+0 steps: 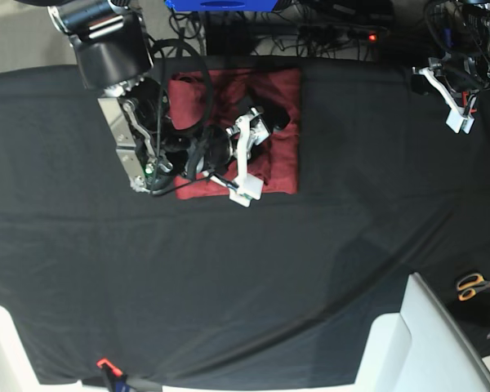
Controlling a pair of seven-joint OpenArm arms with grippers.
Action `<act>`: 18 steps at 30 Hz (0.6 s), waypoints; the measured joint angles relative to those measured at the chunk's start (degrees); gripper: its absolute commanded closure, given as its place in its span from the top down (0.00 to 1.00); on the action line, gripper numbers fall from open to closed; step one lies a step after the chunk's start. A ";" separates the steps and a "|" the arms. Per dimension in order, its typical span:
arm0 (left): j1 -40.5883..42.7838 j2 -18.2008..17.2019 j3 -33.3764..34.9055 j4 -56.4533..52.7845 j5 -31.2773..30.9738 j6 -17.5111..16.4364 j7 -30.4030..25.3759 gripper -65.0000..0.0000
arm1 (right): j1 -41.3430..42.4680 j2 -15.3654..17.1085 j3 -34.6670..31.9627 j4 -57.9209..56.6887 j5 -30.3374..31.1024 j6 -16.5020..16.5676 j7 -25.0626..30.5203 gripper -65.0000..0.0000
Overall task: Fold the T-shirt properly
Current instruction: 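Fold the held end with the right gripper over onto the shirt body, then press and adjust the folded shirt with the right gripper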
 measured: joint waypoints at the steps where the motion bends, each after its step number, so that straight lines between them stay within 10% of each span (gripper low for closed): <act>1: -0.02 0.02 0.00 0.00 0.00 0.00 0.00 0.00 | 0.02 -0.02 0.00 -0.02 -0.24 -0.09 -0.33 0.78; 18: -1.44 -0.17 0.00 -0.13 0.26 0.00 0.20 0.00 | 4.07 3.37 -6.08 9.11 16.46 0.28 -8.24 0.74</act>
